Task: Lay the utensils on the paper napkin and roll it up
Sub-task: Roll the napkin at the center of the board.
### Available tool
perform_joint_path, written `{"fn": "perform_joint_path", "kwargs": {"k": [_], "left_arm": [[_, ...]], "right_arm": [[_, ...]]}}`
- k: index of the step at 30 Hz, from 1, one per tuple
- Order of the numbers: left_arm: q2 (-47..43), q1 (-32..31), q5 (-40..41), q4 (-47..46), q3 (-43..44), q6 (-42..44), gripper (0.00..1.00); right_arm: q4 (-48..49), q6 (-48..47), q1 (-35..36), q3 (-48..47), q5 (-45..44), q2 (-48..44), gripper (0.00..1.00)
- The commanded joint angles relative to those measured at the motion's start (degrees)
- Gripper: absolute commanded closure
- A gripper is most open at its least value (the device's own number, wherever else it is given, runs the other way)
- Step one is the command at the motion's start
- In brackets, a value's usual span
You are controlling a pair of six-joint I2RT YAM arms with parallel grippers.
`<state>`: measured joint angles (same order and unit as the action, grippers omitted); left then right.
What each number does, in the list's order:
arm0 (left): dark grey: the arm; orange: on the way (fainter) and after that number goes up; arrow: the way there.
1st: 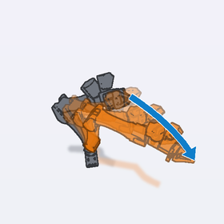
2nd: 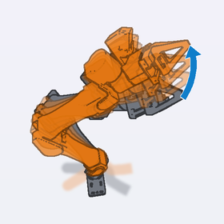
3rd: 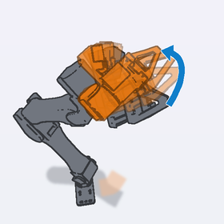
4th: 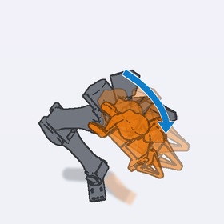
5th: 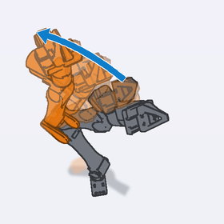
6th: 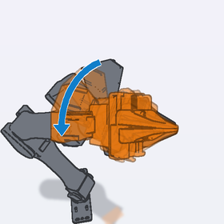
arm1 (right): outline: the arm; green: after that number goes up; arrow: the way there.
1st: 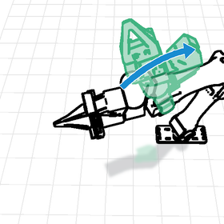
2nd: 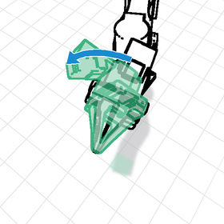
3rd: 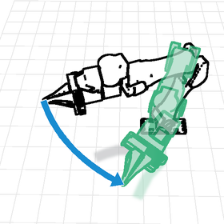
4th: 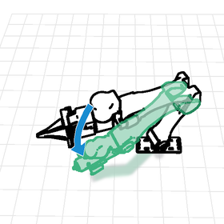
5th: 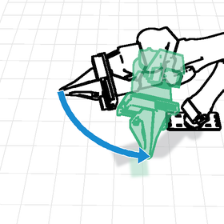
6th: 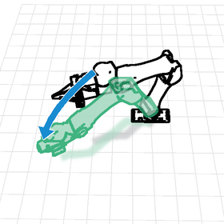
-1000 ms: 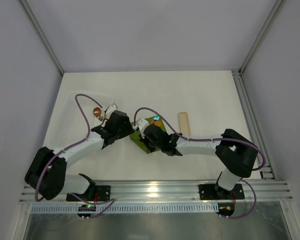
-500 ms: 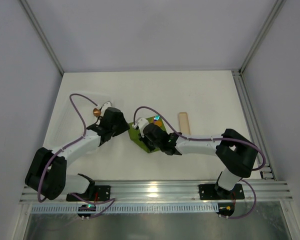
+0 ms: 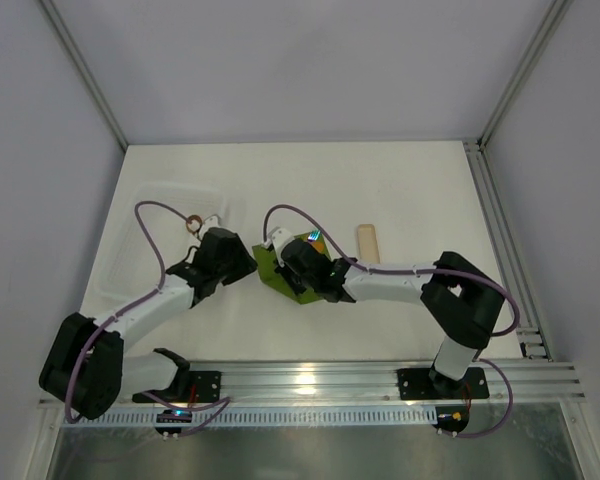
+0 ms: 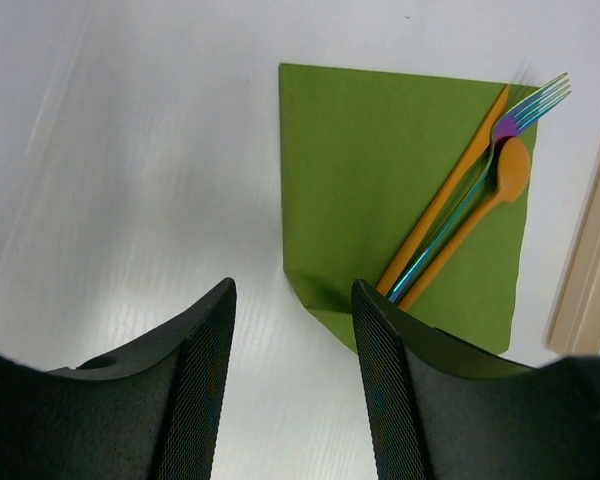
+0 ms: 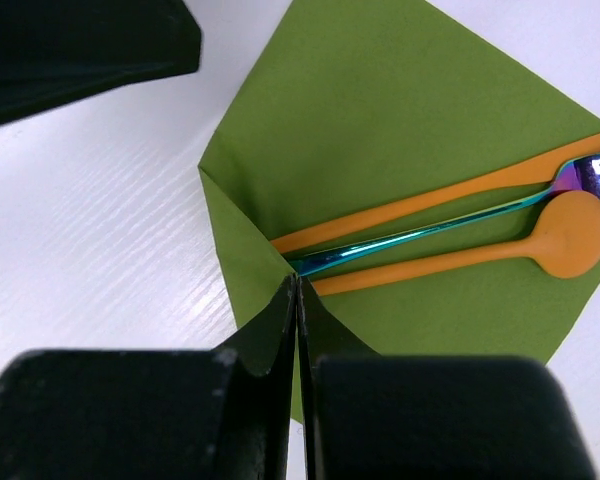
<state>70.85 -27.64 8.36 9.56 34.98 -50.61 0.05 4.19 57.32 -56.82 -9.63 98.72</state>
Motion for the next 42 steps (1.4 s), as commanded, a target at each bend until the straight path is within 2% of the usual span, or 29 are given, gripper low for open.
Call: {"fn": "perform_joint_path", "kwargs": {"k": [1,8,16,19,20,28,31,35,42], "left_arm": [[-3.3,0.1,-0.3,-1.2,-0.6,0.2,0.48],[-6.3,0.0,-1.4,-0.1,-2.1,-0.1,0.49],[-8.9,-0.9,-4.8,-2.5,-5.1,-0.3,0.55],[-10.0,-1.8,-5.8,-4.7,-6.6,-0.2,0.61],[-10.5,-2.2,-6.2,-5.4,-6.9,-0.2,0.68],[-9.6,-4.5,-7.0,-8.7,-7.7,-0.2,0.95],[-8.4,-5.4,-7.6,-9.6,-8.3,-0.7,1.00],[-7.0,-5.5,-10.5,-15.5,-9.4,-2.2,1.00],[-3.4,-7.0,-11.3,-20.0,-9.4,-2.8,1.00]], "right_arm": [[0.8,0.4,-1.1,-2.0,0.2,0.3,0.96],[2.2,0.8,-1.9,-1.3,0.9,0.9,0.97],[2.1,0.7,-2.8,-2.2,1.9,2.4,0.96],[2.5,0.9,-3.1,-1.9,2.1,2.8,0.96],[2.6,0.9,-3.2,-2.0,2.0,2.9,0.96],[3.2,1.2,-3.4,-2.0,1.6,2.8,0.96],[3.1,1.1,-3.5,-2.2,2.1,3.1,0.96],[3.3,1.1,-3.6,-2.3,2.2,3.4,0.96],[3.7,1.2,-3.9,-2.6,2.4,4.2,0.97]]}}
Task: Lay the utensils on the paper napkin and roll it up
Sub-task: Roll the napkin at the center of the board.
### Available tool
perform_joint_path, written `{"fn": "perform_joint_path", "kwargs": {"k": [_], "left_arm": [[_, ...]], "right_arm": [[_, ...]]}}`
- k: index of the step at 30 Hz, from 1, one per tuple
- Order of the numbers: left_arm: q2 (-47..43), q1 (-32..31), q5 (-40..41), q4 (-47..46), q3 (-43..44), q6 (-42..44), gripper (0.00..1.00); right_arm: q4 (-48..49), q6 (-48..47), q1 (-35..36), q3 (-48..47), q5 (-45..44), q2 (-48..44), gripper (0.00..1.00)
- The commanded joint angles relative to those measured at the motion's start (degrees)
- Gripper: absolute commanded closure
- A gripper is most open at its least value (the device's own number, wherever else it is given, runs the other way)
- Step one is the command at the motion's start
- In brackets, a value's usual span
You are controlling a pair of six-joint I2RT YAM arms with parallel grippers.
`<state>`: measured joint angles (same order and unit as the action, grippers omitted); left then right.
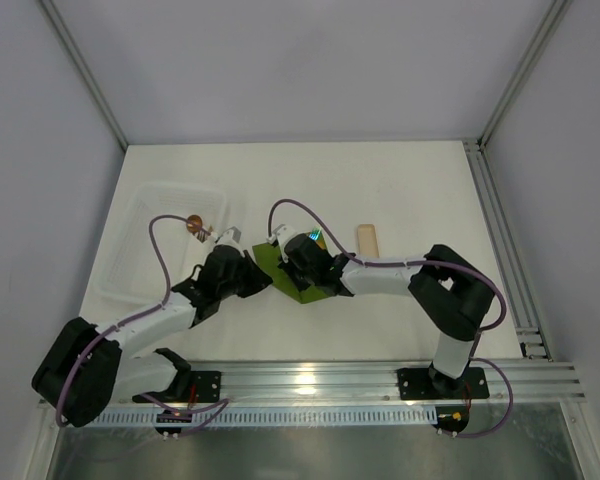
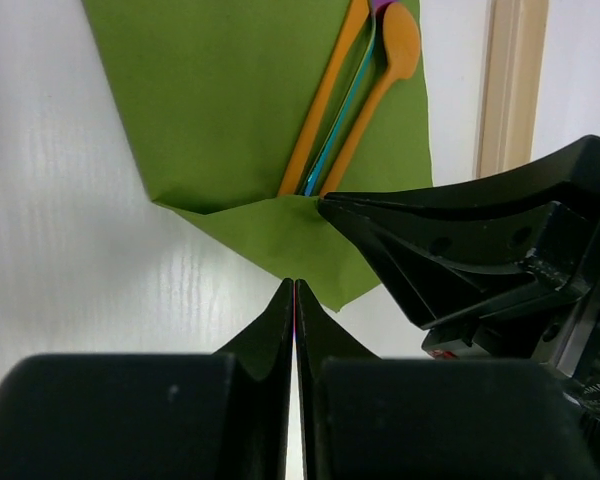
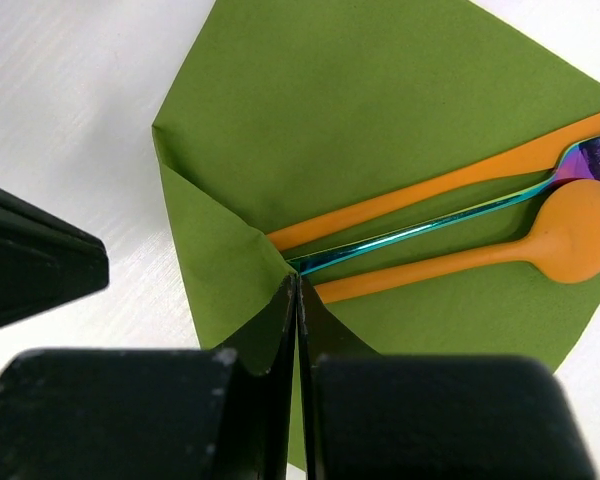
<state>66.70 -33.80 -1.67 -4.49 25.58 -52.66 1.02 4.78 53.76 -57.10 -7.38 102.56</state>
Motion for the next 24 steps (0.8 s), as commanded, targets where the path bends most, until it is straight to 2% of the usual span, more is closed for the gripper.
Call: {"fn": "perform_joint_path", "kwargs": {"k": [1,24], "left_arm": [[1.2,-1.1,-1.1,-6.4,-0.1,-0.8,1.00],[10.9,-3.3,-0.4,-14.4,-0.7,-2.9,1.00]], "right_arm": [[2.8,0.7,-0.3,-2.2,0.3,0.4,0.96],[3.9,1.1,-1.2,-1.9,1.0,0.4,0.97]]}}
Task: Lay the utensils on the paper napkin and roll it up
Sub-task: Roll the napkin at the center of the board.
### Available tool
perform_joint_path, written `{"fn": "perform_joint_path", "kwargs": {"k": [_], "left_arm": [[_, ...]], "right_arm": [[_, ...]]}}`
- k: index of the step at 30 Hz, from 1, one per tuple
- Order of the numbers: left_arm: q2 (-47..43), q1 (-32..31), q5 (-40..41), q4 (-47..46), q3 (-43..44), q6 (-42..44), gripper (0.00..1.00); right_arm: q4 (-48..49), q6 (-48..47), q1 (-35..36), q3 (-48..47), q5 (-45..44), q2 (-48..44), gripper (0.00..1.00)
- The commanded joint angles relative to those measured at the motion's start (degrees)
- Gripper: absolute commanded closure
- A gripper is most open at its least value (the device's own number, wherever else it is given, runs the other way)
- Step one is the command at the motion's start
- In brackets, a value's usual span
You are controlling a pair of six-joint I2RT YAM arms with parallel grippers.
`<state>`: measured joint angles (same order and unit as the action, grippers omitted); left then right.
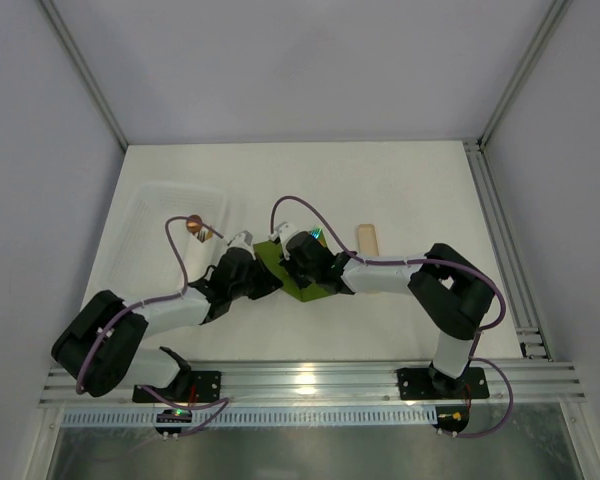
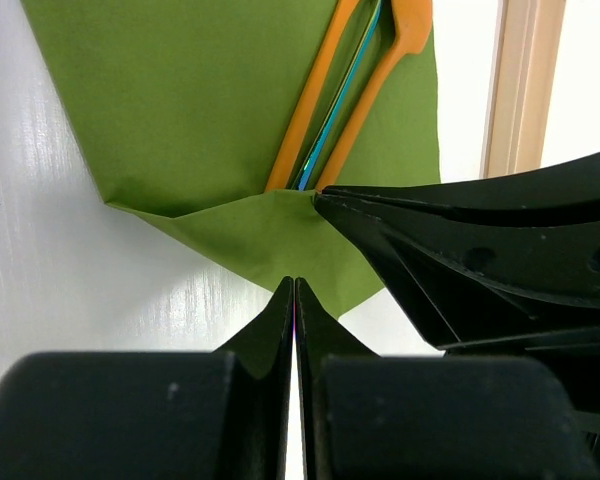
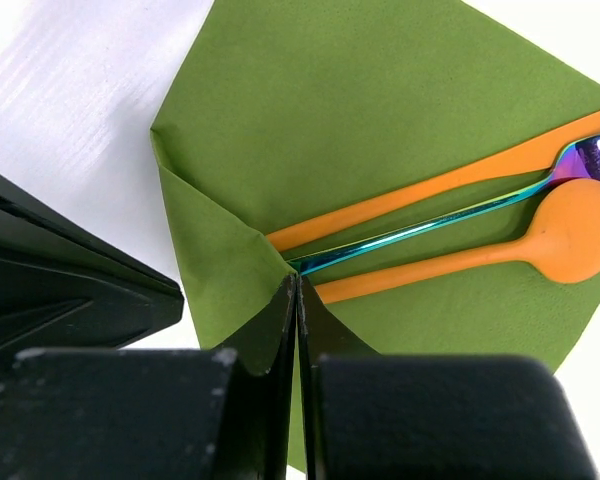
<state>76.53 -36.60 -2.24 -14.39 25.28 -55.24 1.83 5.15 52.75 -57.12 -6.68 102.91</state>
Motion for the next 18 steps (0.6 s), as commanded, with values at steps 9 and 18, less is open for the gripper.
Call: {"fn": "perform_joint_path", "kwargs": {"k": [9,18], "left_arm": [[4.5,-0.6,1.8,-3.8,-0.5,-1.2,1.00],[5.5,-0.6,4.2,-3.9,-0.7,-1.2,1.00]], "right_arm": [[3.1,1.2,-0.3,-2.1,1.2,0.4,0.96],[2.6,1.4,-0.3,-2.1,1.8,0.0,0.96]]}}
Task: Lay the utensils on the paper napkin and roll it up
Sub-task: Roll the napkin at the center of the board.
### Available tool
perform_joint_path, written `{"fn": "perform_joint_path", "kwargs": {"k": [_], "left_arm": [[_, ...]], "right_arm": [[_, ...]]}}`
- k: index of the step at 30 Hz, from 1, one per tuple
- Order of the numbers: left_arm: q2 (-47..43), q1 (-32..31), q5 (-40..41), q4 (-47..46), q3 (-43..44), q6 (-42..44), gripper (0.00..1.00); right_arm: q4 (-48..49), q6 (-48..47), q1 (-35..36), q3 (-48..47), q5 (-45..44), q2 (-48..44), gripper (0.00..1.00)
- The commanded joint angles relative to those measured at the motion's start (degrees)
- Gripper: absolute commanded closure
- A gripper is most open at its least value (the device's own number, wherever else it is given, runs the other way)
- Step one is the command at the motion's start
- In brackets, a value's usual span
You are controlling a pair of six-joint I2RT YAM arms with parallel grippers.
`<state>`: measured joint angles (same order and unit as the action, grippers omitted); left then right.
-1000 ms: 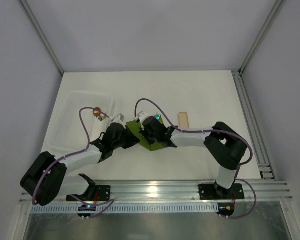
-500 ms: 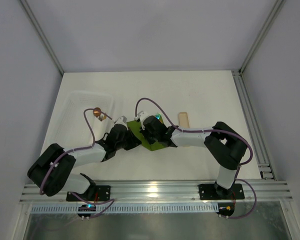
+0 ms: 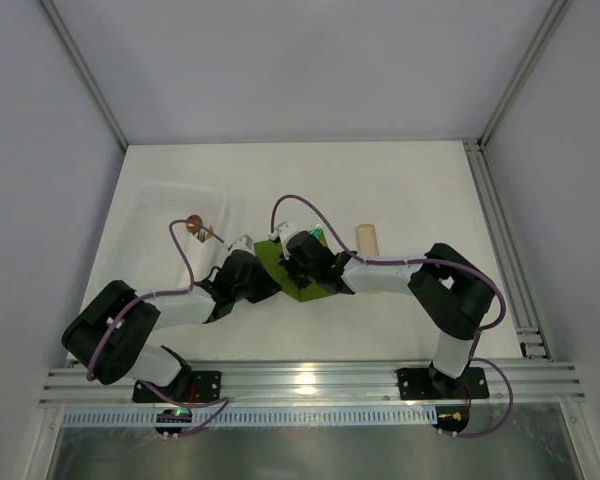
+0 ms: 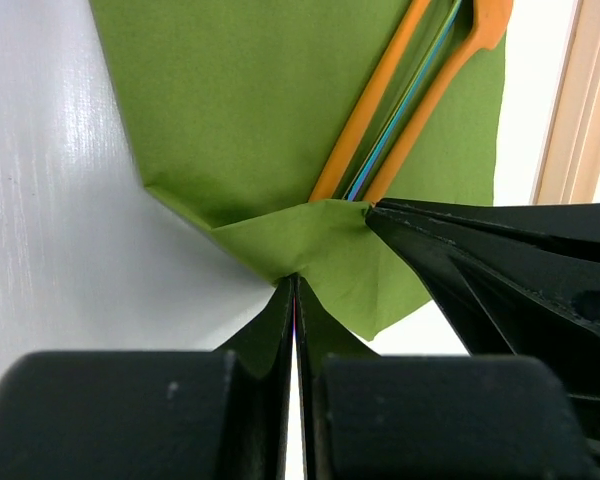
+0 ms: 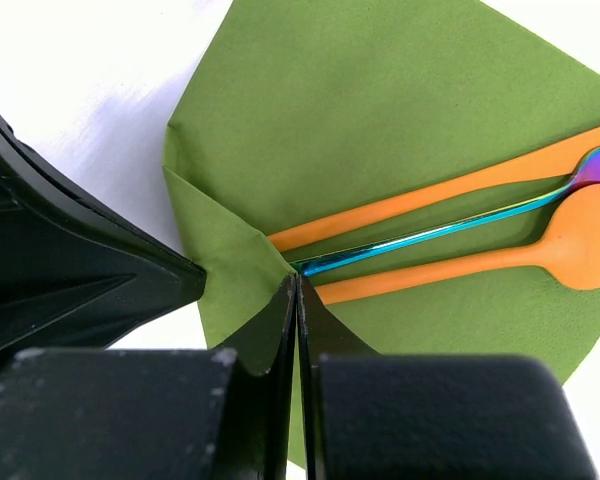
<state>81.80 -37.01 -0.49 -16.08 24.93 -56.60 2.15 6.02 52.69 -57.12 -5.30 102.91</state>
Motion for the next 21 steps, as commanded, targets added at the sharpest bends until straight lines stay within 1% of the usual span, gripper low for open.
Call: {"fn": "perform_joint_path", "kwargs": {"k": [1,3,4,5,6,8,12,13,14,16,17,19,20,21], "left_arm": [[0.3,-0.2,2.5,-2.1,-0.3,0.2,1.00],[0.5,-0.2,2.5,-2.2,-0.3,0.2,1.00],[0.8,-0.1,2.6,-2.2,-0.3,0.2,1.00],[1.1,-0.2,2.5,-2.3,-0.2,0.1,1.00],[1.1,-0.2,2.4,-2.3,-0.2,0.0,1.00],[1.8,-0.2,2.3,-2.3,-0.1,0.0,1.00],[2.1,-0.2,2.3,-2.6,-0.1,-0.2,1.00],[2.0,-0.2,2.2,-2.6,-0.2,-0.3,1.00],[2.0,-0.2,2.2,-2.6,-0.2,-0.2,1.00],[1.7,-0.2,2.2,-2.4,-0.2,-0.2,1.00],[1.4,-0.2,2.2,-2.4,-0.2,-0.2,1.00],[1.3,-0.2,2.2,-2.2,-0.2,-0.3,1.00],[1.2,-0.2,2.2,-2.2,-0.2,-0.4,1.00],[1.2,-0.2,2.1,-2.2,-0.2,-0.4,1.00]], "right_arm": [[2.3,0.6,-0.2,-2.0,0.5,0.0,0.96],[2.2,0.9,-0.2,-2.1,0.6,-0.1,0.96],[2.1,0.9,-0.2,-2.2,0.6,-0.1,0.94],[1.7,1.2,-0.2,-2.5,0.6,-0.3,0.91],[1.7,1.2,-0.2,-2.6,0.5,-0.3,0.91],[1.5,1.9,-0.1,-2.6,-0.1,-1.0,0.84],[-1.0,3.6,-0.2,-3.1,-1.6,-4.1,0.75],[-1.3,4.9,-0.2,-2.9,-2.0,-6.1,0.70],[-1.5,5.6,-0.3,-2.3,-2.4,-7.2,0.69],[-1.8,7.1,-0.7,-1.6,-1.9,-9.2,0.66],[-2.6,8.8,-0.9,-0.7,-1.5,-11.0,0.62],[-3.7,10.8,-1.9,0.4,0.5,-12.6,0.59],[-3.6,12.3,-2.1,1.9,1.2,-14.1,0.52],[-3.1,12.9,-2.4,2.9,2.1,-14.8,0.52]]}}
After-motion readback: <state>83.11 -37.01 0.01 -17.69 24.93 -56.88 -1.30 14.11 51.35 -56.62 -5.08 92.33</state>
